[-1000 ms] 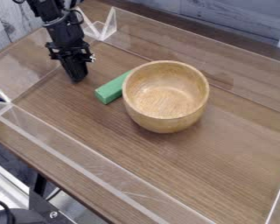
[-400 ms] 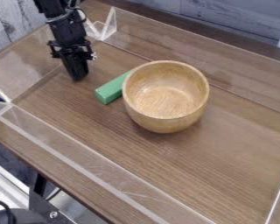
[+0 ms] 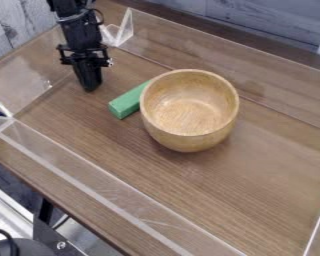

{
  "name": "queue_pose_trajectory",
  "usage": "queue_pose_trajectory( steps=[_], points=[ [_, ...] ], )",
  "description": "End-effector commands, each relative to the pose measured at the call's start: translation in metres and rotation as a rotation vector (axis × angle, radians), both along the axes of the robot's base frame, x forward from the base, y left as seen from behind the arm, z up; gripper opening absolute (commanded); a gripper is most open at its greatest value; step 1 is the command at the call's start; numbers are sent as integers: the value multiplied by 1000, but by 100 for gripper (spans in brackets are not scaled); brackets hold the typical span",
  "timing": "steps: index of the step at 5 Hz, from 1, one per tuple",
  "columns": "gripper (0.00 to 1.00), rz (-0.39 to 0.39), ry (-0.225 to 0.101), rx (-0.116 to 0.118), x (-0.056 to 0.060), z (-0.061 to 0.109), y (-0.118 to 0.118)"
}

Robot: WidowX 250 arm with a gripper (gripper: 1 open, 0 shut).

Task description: Remove the green block from inside the brown bowl and put it on the table

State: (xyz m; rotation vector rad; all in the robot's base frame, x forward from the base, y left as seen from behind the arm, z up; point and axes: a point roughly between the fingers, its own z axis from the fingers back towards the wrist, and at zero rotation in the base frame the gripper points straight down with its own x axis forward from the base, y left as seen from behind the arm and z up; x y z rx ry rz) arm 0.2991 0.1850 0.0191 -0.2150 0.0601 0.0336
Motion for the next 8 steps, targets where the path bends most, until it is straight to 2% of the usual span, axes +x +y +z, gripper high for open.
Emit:
queue_pose_trajectory(
  steps=[1, 3, 4, 6, 8],
  points=[
    [0, -15, 19, 26, 6, 6, 1],
    [0, -16, 34, 52, -2, 12, -3],
    [0, -9, 41, 33, 0, 12, 1],
    [0, -19, -5, 63, 3, 9, 9],
    [0, -30, 5, 57, 11, 7, 1]
  ],
)
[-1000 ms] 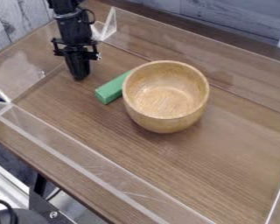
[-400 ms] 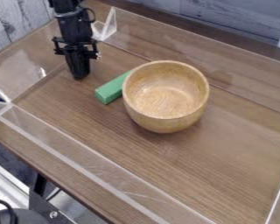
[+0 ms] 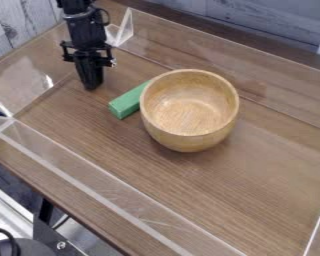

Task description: Remove the green block from inside the brown bowl and put it on the table

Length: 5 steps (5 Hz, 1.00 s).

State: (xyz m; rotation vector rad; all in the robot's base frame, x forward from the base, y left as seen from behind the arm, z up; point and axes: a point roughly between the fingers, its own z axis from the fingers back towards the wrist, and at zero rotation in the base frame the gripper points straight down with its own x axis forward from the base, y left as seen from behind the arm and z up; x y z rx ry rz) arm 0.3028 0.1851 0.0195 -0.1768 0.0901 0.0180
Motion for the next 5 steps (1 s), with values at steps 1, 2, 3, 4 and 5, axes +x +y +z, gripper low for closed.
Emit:
queue_pose_trajectory(
  steps=[1, 2, 3, 4, 5],
  points=[
    [0, -16, -19, 15, 10, 7, -4],
    [100, -9, 18, -8, 10, 9, -5],
    [100, -2, 55, -34, 10, 13, -7],
    [0, -14, 27, -47, 8, 37, -9],
    [100, -26, -5, -59, 6, 63, -10]
  ],
)
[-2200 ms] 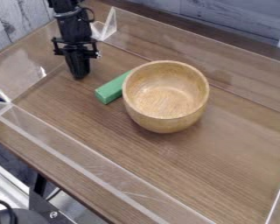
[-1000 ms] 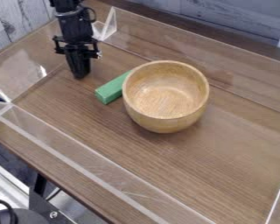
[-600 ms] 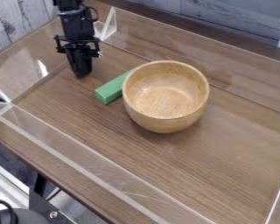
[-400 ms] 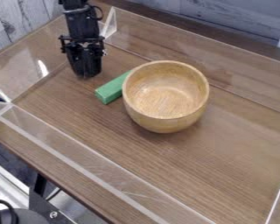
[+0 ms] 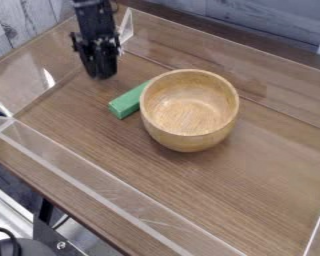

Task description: Remove the green block from inside the brown bowl and put it on the table

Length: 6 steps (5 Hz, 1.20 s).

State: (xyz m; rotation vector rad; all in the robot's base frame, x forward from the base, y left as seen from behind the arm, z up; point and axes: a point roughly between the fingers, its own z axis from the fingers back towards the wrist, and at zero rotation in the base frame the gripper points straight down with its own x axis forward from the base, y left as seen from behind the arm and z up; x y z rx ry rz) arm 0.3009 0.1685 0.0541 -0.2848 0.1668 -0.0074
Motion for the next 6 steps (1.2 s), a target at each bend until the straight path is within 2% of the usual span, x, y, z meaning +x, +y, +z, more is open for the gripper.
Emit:
queue_pose_trajectory(
  steps=[1, 2, 3, 4, 5, 6],
  points=[
    [0, 43, -106, 53, 5, 15, 17],
    [0, 84, -117, 63, 5, -2, 29],
    [0, 117, -111, 69, -1, -12, 33],
    [100, 147, -123, 69, -9, -6, 33],
    [100, 124, -116, 56, -8, -5, 26],
    [0, 110, -111, 44, -6, -8, 22]
  ],
)
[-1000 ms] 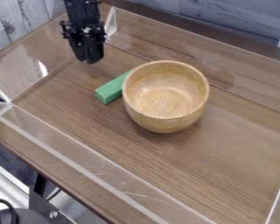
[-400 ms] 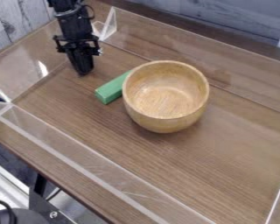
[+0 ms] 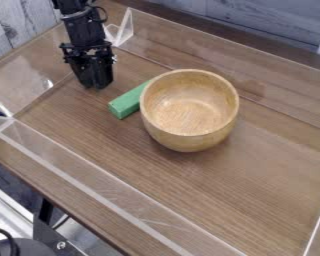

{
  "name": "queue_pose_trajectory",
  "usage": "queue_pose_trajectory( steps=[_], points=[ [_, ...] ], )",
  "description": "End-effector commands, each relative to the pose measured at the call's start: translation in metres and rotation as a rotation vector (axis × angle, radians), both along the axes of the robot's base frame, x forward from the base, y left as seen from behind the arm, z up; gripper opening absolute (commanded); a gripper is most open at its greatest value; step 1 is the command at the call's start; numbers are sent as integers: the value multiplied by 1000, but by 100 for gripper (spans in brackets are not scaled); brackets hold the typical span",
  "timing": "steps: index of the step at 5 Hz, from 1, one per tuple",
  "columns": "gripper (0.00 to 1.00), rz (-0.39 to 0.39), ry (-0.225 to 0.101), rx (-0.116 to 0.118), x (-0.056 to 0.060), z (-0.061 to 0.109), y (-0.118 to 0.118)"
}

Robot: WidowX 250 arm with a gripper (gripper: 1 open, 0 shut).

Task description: Remove the green block from inside the brown bowl and put it on the table

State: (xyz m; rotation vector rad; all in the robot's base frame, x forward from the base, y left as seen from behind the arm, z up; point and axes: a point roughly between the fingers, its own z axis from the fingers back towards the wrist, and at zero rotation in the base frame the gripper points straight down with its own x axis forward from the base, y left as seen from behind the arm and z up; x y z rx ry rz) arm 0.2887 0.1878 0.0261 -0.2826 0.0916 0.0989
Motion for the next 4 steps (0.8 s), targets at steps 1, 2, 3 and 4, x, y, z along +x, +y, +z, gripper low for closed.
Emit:
queue_pose_trajectory(
  steps=[1, 2, 3, 4],
  points=[
    [100, 22, -44, 39, 8, 37, 3],
    [100, 49, -36, 41, 10, 54, 4],
    [100, 70, -45, 51, 12, 80, 3],
    [0, 86, -95, 81, 4, 72, 4]
  ],
)
